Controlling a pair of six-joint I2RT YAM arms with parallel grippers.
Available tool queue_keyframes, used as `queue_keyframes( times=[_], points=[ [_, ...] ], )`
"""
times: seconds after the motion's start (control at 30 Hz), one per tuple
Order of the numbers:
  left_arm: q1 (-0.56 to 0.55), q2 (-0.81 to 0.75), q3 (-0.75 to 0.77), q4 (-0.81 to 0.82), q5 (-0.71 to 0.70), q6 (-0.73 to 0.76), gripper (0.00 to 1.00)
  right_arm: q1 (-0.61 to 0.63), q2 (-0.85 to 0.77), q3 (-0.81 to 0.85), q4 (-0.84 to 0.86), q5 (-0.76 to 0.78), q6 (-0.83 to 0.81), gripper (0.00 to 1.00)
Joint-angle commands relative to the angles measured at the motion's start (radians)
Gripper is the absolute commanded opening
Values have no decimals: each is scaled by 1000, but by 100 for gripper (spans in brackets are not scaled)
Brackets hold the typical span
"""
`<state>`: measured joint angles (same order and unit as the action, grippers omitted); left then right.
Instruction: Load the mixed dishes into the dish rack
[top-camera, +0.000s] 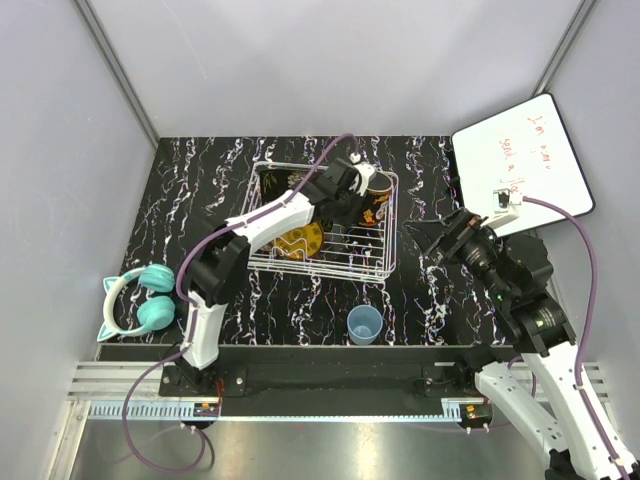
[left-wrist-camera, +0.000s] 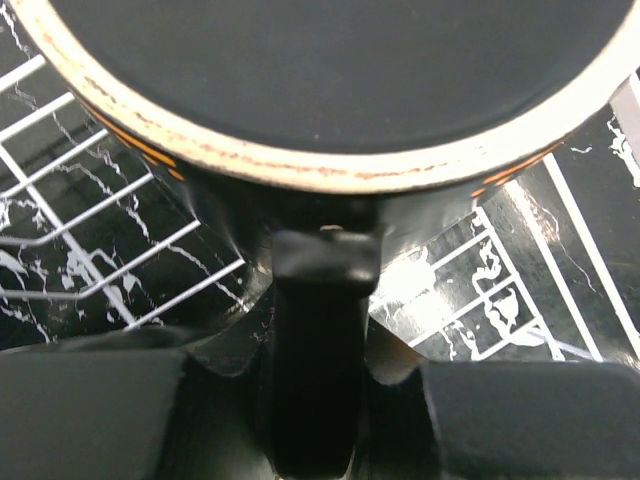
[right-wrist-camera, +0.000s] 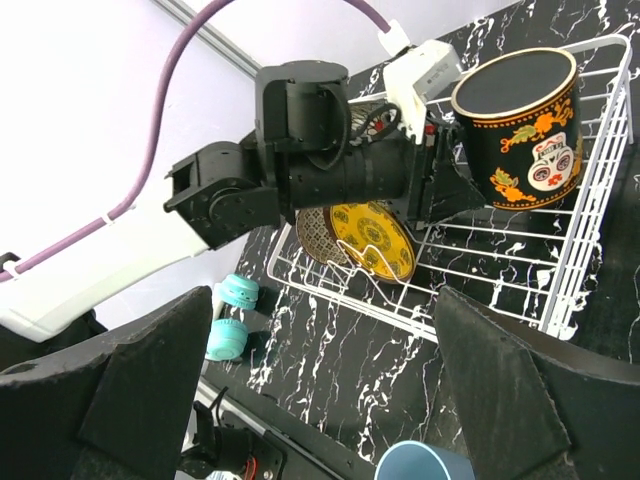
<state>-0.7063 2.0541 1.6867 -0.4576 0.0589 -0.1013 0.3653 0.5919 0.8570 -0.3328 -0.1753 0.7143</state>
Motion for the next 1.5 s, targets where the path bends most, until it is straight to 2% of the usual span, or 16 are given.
queue_keyframes(
  times=[0.0, 0.23, 0.67, 0.77, 0.8, 0.83, 0.97, 1.0, 1.03, 1.27, 1.47],
  points=[
    [-10, -19, 28, 272, -57, 41, 0, -3, -15, 43, -34, 28, -30, 100],
    [-16, 21, 27, 306, -106, 52, 0, -3, -26, 79, -87, 53, -52, 100],
    [-25, 43, -15, 298, -110, 45, 0, -3, -29, 86, -112, 80, -58, 100],
    [-27, 32, -42, 271, -87, 32, 22, -3, -21, 89, -114, 82, -58, 100],
    [-27, 22, -68, 266, -84, 31, 45, -2, -17, 93, -115, 82, -56, 100],
    [-27, 17, -79, 263, -77, 28, 53, -3, -12, 96, -120, 82, -58, 100],
    [-28, -8, -119, 191, -34, -3, 60, -3, 16, 99, -130, 85, -44, 100],
    [-28, -20, -142, 188, -33, -9, 64, -3, 14, 99, -130, 83, -42, 100],
    [-28, -26, -153, 183, -30, -14, 73, -2, 14, 97, -132, 86, -41, 100],
    [-33, -87, -148, 142, 2, -21, 77, -3, 29, 97, -181, 56, -87, 100],
    [-56, -217, -78, 18, 90, -40, 78, -3, 109, 117, -268, -29, -212, 100]
  ],
)
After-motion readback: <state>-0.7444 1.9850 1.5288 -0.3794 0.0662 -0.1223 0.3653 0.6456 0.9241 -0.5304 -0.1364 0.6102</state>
